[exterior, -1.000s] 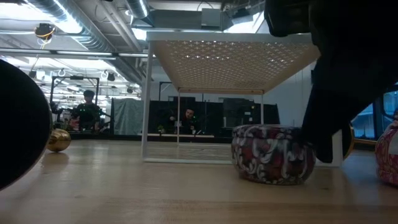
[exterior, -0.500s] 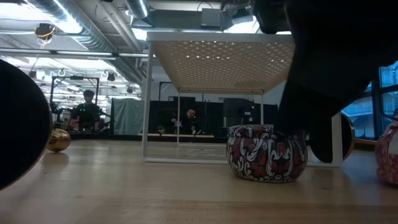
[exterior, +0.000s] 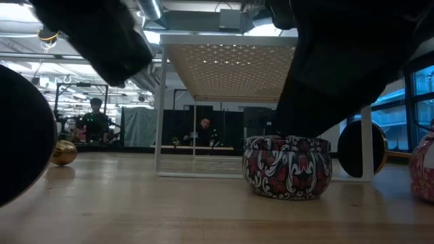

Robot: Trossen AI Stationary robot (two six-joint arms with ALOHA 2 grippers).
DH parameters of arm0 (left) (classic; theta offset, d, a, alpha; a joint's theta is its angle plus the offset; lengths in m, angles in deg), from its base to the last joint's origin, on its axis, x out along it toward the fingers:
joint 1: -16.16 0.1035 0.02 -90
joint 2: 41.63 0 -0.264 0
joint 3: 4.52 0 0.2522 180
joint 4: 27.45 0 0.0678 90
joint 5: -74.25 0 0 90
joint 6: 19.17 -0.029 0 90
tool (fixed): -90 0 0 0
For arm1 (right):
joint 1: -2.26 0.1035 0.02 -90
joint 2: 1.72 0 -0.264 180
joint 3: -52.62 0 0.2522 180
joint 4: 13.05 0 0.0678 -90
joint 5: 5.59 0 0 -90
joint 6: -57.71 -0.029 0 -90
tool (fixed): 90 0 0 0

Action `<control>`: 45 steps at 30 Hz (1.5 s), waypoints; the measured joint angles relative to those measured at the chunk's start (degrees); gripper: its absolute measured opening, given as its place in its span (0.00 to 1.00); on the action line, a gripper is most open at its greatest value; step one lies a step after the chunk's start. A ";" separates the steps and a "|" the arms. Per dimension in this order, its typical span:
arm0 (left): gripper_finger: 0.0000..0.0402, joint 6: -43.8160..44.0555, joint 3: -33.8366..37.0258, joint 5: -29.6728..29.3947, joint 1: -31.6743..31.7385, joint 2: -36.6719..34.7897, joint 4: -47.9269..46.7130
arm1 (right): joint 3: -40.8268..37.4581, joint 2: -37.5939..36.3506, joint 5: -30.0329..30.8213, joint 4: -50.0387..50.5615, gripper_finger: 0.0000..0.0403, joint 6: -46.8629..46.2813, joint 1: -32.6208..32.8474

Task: Pick & Place candle stick holders
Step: Put the black scented candle on the shelf

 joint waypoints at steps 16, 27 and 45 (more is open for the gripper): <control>0.01 -0.66 0.00 -0.53 0.59 0.20 3.53 | 0.15 2.08 -0.05 -4.21 0.82 2.75 -0.61; 0.01 -0.94 0.00 -0.53 0.50 0.20 3.69 | 0.13 2.14 -0.50 -4.64 0.82 5.23 -1.14; 0.01 -0.96 0.00 0.15 0.34 0.20 3.94 | -0.11 2.45 -7.07 -7.16 0.85 10.95 -0.15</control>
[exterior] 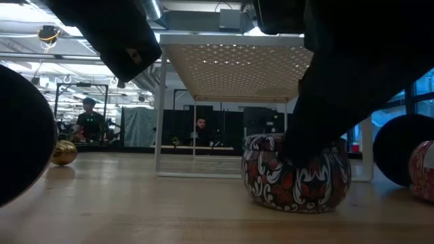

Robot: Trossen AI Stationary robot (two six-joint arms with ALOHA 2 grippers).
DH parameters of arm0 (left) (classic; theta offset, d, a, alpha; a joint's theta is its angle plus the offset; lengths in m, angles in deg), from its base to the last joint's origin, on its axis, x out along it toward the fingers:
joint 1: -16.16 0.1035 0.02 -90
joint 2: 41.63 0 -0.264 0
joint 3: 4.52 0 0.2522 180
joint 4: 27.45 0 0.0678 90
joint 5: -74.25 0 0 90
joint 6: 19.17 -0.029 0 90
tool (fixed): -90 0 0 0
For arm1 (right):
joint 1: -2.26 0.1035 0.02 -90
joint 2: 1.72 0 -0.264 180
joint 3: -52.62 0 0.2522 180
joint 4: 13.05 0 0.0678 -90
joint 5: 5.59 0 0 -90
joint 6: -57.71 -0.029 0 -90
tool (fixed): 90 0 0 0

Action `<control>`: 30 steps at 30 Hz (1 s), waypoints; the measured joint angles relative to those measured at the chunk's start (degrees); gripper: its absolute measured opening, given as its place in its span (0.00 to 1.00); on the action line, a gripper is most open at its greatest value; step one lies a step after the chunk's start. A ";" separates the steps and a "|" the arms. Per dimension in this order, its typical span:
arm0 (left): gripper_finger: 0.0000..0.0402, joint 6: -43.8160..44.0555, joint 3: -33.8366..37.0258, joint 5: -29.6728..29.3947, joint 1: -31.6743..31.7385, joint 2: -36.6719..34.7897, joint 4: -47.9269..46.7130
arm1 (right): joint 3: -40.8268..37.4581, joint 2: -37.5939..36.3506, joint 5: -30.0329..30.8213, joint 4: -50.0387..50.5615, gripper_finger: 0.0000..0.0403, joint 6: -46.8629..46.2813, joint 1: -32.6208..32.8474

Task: Pick & Place candle stick holders
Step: Put the black scented candle on the shelf

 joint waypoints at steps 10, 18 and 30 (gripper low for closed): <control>0.00 -0.09 0.00 0.16 -0.35 -0.02 0.44 | 0.02 -0.05 1.90 -1.85 0.85 1.95 0.07; 0.00 -0.05 0.00 0.56 -0.35 -0.02 0.49 | 0.09 1.91 2.09 -2.30 0.85 2.34 0.07; 0.01 -0.02 0.00 0.59 -0.41 -0.02 0.82 | 0.11 2.43 3.50 -2.97 0.85 5.14 0.15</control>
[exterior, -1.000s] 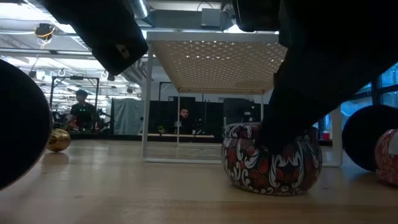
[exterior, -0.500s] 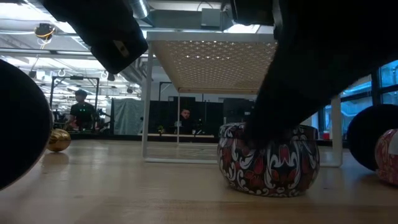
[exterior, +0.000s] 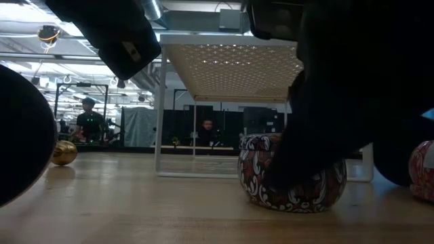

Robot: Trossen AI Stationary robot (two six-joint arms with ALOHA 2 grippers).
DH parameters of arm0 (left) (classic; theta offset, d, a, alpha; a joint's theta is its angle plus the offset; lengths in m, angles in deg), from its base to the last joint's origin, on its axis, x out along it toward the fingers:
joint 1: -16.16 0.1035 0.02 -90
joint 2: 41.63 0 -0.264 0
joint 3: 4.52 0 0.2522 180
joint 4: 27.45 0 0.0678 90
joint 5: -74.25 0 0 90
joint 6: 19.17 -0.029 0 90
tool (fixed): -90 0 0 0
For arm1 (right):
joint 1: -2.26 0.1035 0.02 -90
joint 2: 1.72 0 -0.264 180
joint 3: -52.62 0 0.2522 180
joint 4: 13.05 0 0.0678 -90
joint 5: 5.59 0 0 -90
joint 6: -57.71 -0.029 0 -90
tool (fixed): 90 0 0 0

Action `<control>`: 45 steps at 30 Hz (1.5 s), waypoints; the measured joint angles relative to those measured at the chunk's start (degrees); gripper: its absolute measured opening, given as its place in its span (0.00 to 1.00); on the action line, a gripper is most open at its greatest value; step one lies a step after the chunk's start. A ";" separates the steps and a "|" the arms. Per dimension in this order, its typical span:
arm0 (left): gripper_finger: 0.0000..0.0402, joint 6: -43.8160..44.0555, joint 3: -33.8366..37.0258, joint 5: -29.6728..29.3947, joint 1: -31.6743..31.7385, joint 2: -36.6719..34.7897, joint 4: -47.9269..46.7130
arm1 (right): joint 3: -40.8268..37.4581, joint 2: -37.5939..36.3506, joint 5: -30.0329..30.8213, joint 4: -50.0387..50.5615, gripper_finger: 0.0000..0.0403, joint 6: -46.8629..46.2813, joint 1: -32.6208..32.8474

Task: Pick & Place candle stick holders
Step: Put the black scented candle on the shelf

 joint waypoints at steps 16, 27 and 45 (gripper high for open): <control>0.01 -0.04 0.00 -0.01 -0.35 -0.01 0.00 | 0.10 -0.02 -2.45 0.37 0.74 -2.99 -0.16; 0.00 -0.11 0.00 -0.02 -0.35 -0.02 0.00 | 5.08 0.16 -14.66 6.94 0.74 -4.93 -1.25; 0.01 -0.59 0.00 -0.02 -0.35 0.00 0.00 | 26.51 0.17 -13.69 34.23 0.74 0.40 -1.18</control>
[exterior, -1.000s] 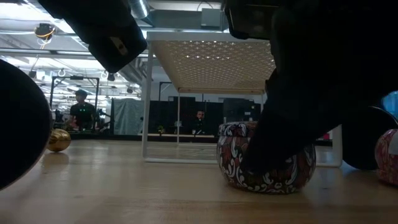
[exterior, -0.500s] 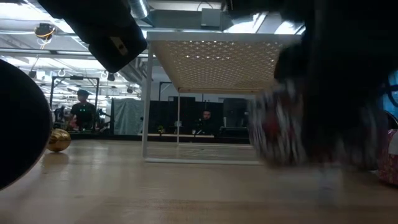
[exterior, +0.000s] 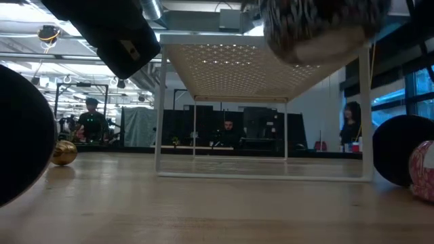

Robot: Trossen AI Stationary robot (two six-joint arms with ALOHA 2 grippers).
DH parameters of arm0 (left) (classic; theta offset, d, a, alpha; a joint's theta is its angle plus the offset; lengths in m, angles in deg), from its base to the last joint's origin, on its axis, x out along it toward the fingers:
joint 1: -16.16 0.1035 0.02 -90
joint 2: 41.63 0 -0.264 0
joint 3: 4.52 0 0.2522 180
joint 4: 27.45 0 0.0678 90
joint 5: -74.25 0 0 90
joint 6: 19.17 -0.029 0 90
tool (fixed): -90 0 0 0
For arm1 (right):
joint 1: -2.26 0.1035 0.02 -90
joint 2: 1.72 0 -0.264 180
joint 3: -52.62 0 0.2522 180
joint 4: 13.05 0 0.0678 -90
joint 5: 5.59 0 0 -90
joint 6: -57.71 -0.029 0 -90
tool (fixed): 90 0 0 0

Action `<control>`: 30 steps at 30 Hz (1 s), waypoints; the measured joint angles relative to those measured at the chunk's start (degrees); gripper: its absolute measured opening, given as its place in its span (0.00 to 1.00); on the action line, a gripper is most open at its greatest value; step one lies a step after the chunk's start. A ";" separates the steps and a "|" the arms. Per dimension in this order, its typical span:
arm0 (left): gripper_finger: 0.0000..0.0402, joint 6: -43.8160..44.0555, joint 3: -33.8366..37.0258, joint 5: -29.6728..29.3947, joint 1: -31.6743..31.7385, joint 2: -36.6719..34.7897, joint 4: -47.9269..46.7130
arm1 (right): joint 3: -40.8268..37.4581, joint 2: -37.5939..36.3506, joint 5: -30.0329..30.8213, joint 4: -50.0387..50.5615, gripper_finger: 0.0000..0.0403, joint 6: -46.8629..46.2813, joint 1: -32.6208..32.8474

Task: Pick & Place candle stick holders
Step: Put the black scented candle on the shelf

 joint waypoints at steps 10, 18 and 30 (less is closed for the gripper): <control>0.01 -0.44 0.00 0.00 0.00 -0.02 0.00 | 18.24 -0.02 5.67 18.03 0.74 6.28 0.06; 0.01 -0.39 0.01 0.02 -0.01 -0.02 0.06 | 27.12 -2.87 17.29 31.04 0.74 5.72 -1.52; 0.01 -0.42 0.02 0.66 -0.07 -0.02 0.44 | 27.08 -6.53 14.32 33.36 0.74 5.76 -10.94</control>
